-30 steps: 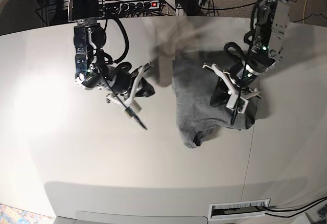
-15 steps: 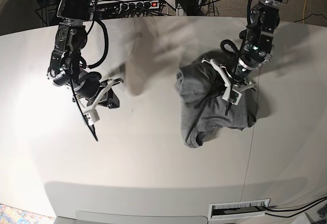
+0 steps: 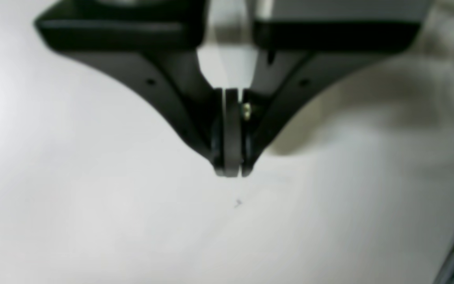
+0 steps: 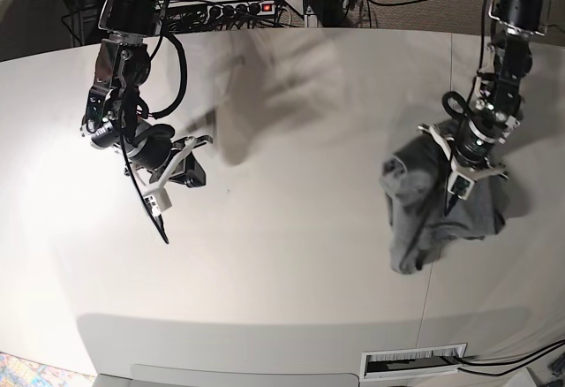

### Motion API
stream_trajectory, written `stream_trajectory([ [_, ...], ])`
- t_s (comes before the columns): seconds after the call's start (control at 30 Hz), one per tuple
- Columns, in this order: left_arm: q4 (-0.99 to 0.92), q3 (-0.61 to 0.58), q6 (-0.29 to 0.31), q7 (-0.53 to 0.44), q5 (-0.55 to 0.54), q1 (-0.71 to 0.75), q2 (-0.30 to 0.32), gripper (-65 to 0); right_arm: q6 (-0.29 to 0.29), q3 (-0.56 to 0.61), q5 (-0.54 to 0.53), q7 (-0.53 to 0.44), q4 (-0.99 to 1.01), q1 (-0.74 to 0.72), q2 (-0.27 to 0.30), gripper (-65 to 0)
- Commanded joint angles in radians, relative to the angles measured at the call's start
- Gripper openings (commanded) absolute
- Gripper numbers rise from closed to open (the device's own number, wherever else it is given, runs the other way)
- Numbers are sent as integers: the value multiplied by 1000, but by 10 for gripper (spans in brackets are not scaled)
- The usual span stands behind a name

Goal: Fold the T-shirt properly
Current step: 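Drag the bundle with the left gripper and flatten it on the table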

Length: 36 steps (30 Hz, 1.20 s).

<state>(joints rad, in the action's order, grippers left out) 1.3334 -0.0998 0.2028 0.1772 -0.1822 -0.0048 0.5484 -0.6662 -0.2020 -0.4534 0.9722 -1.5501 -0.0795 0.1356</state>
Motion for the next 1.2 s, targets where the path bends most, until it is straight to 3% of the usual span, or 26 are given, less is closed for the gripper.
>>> stream_trajectory([
  [0.0,-16,4,-5,55,22,-15,21,-650,-2,-2,-21,-18,-14,-18,9,-650],
  [0.1,-40,4,21,50,22,-55,36,-650,-2,-2,-21,-18,-14,-18,8,-650],
  [0.27,39,4,128,89,0,-70,67,-650,-2,-2,-21,-19,-14,-19,9,-650],
  [0.43,217,4,138,237,-149,-70,69,-650,-2,-2,-21,-24,-14,-23,8,-650],
  [0.6,365,4,138,314,-330,-69,61,-650,-2,-2,-21,-23,-14,-23,8,-650],
  [0.77,366,4,136,319,-322,-40,-15,-650,-2,-2,-22,-21,-14,-23,8,-650],
  [0.9,328,4,135,255,-204,8,-84,-650,-2,-2,-29,-21,-14,-23,8,-650],
  [1.17,185,4,128,182,-33,58,-95,-650,-2,-2,-29,-9,-14,-23,8,-650],
])
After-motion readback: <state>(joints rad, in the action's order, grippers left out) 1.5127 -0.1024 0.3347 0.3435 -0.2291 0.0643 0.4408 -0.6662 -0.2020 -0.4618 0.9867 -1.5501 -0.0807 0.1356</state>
